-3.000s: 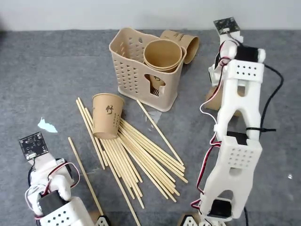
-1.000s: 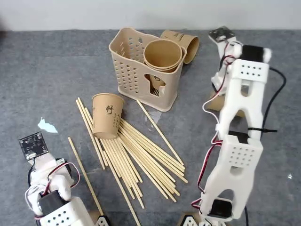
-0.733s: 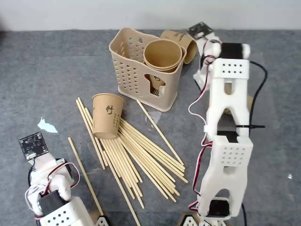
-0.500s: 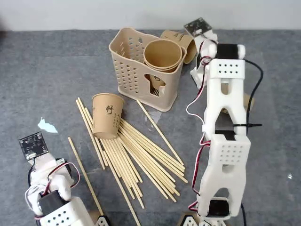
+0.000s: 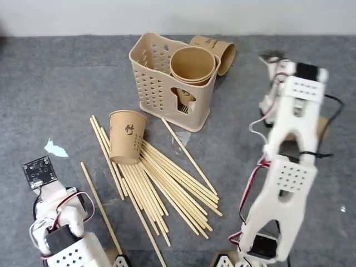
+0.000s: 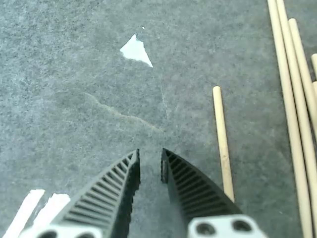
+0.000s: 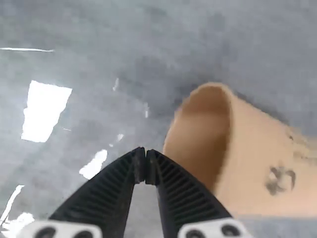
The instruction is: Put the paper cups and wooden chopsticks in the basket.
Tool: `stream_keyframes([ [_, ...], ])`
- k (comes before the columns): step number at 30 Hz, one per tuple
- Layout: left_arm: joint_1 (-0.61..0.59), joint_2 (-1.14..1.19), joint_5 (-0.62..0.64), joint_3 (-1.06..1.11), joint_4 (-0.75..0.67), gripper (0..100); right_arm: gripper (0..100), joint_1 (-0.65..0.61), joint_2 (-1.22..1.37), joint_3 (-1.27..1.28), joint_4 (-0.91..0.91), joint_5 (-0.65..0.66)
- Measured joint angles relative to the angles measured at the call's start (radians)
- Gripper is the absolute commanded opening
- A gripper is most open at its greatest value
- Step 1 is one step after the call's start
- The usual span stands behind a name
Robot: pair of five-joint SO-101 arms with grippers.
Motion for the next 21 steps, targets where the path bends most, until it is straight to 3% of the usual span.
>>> stream_keyframes([
  [6,0.0,0.0,0.0,0.0,0.0,8,1.8,0.118,-0.137,0.118,0.0,0.087],
  [17,0.0,0.0,0.0,0.0,0.0,8,2.1,0.207,-0.408,0.443,0.0,0.245],
  [21,0.0,0.0,0.0,0.0,0.0,8,11.7,0.209,-0.493,0.525,0.0,0.267],
])
